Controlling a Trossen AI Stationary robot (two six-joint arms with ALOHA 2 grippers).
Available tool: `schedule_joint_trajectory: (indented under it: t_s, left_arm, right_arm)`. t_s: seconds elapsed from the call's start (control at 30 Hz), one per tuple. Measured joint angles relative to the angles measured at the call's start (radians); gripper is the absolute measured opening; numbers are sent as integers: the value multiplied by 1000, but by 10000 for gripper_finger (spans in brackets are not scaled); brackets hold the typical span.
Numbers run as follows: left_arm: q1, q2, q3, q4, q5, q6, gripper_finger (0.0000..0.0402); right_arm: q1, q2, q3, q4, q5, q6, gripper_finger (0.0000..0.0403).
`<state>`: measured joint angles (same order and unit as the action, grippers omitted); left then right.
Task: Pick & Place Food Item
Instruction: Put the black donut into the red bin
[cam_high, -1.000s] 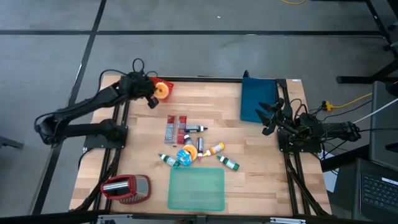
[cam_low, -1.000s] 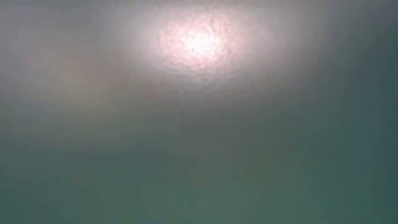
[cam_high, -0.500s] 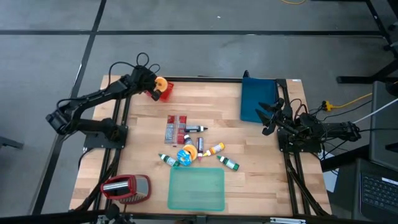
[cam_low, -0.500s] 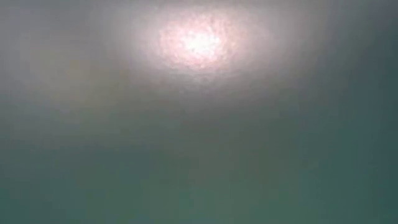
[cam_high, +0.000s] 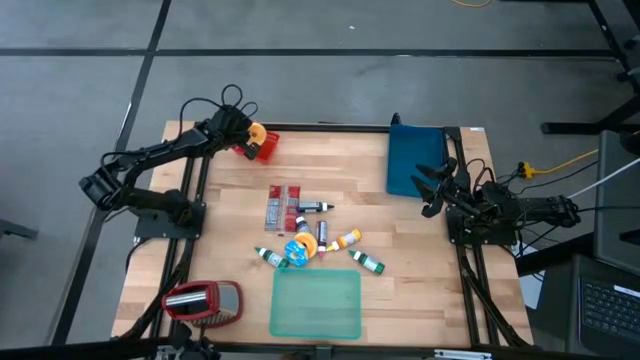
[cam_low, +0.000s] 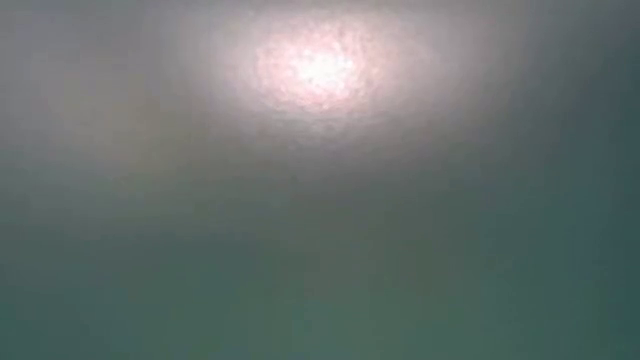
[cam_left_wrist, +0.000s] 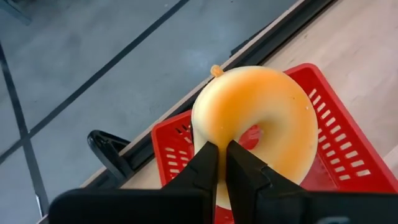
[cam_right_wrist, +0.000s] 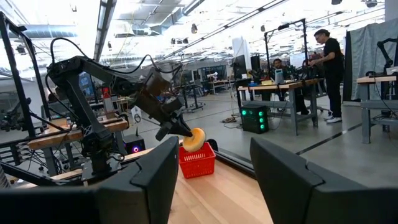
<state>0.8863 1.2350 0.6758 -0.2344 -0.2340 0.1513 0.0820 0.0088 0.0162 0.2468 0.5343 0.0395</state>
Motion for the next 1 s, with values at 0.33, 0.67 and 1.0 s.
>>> schedule_joint_trajectory:
  t_s: [0.33,0.67,1.0]
  left_arm:
    - [61,0,0,0,21,-6,17]
    - [73,0,0,0,80,-16,17]
    - [72,52,0,1,139,-33,18]
  right_arm:
    - [0,0,0,0,0,0,203]
    - [0,0,0,0,0,0,204]
    - [0,0,0,0,-1,2,204]
